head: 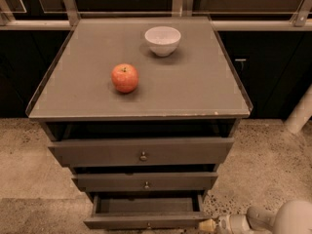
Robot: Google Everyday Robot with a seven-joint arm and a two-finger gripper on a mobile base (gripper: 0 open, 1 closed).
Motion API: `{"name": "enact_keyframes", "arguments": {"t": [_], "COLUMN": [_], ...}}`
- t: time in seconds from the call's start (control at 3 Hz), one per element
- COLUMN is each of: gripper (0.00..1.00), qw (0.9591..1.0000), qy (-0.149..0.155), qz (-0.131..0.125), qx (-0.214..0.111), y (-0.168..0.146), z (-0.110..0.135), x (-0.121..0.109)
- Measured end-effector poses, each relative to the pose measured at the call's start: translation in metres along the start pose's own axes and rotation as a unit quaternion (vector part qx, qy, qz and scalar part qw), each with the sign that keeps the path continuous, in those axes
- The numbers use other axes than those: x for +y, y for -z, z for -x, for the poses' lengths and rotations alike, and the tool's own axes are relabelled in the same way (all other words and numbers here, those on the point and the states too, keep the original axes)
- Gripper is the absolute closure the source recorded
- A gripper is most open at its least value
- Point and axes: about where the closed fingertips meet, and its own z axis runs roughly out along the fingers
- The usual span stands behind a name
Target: Close bottom drawer
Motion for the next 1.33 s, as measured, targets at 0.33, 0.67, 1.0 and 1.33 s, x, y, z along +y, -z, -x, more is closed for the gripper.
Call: {"name": "enact_keyframes", "arguments": {"t": [0.33, 0.67, 1.0, 1.33], "gripper": [1.0, 1.0, 1.0, 1.0], "qw": [0.9993, 0.9993, 0.999, 0.9974], "qy": [0.027, 0.027, 0.031, 0.058], "qz": [0.017, 0.017, 0.019, 0.033], "qx": [-0.019, -0.019, -0.025, -0.027], "y": [-0.008, -0.008, -0.019, -0.039], "z": [0.018, 0.018, 0.027, 0.04], "x": [0.015, 0.015, 0.011, 0.022]}}
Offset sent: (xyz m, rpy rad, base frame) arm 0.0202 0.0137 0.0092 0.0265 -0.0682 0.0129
